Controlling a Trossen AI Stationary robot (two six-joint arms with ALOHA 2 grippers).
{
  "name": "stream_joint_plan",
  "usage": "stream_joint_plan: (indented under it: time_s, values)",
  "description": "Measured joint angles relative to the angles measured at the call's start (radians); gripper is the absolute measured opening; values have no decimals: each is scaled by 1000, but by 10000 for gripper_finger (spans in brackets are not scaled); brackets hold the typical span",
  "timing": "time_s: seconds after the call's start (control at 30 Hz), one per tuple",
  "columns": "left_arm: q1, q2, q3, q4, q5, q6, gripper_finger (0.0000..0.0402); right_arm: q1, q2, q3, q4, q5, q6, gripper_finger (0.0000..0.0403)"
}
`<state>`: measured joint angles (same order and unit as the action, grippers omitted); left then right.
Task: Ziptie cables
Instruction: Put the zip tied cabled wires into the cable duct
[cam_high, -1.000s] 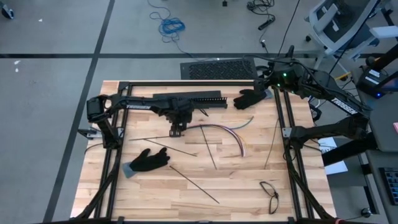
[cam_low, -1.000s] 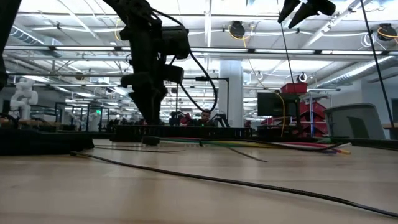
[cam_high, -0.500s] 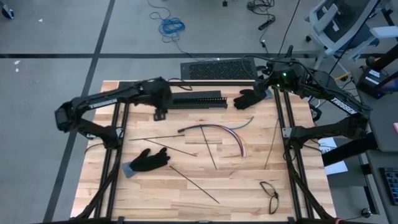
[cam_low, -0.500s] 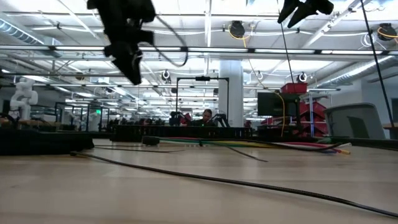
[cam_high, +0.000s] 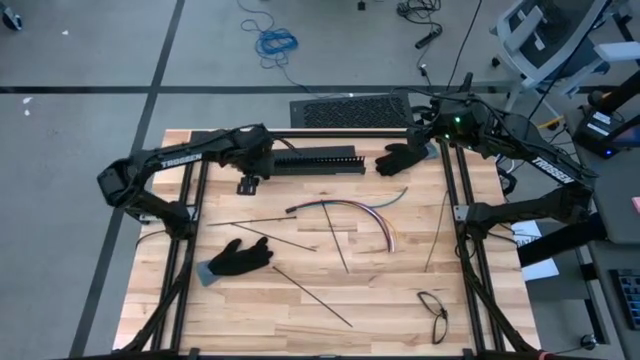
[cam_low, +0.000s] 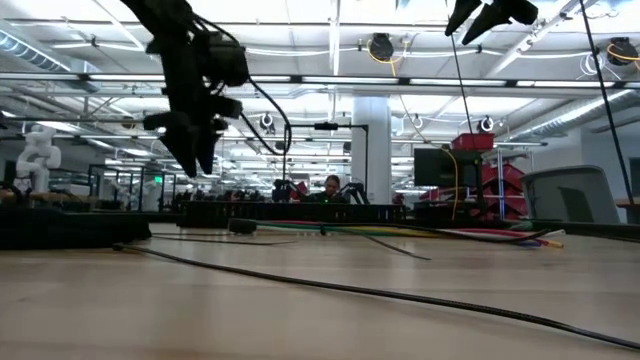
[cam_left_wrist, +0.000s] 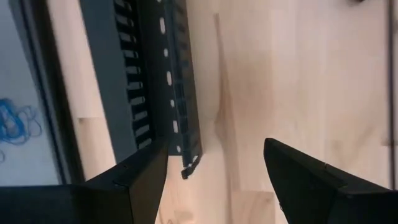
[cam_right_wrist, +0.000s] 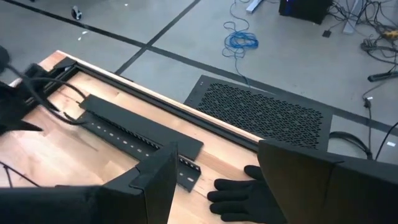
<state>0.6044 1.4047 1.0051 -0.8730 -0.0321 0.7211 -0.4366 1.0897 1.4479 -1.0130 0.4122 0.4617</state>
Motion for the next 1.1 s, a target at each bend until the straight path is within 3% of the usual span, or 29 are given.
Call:
stream_joint_plan:
  time_s: [0.77,0.87,1.03,1.1]
  values:
    - [102,313,0,135,47,49,256,0,0,0,68,-17,24,217]
    - [95,332,0,144,16,50,213,0,0,0,67,-23,24,217]
    - [82,337,1,169,41,19,32,0,0,0,67,-27,29,217]
    - [71,337,1,179,44,-19,14,0,0,0,68,-47,30,217]
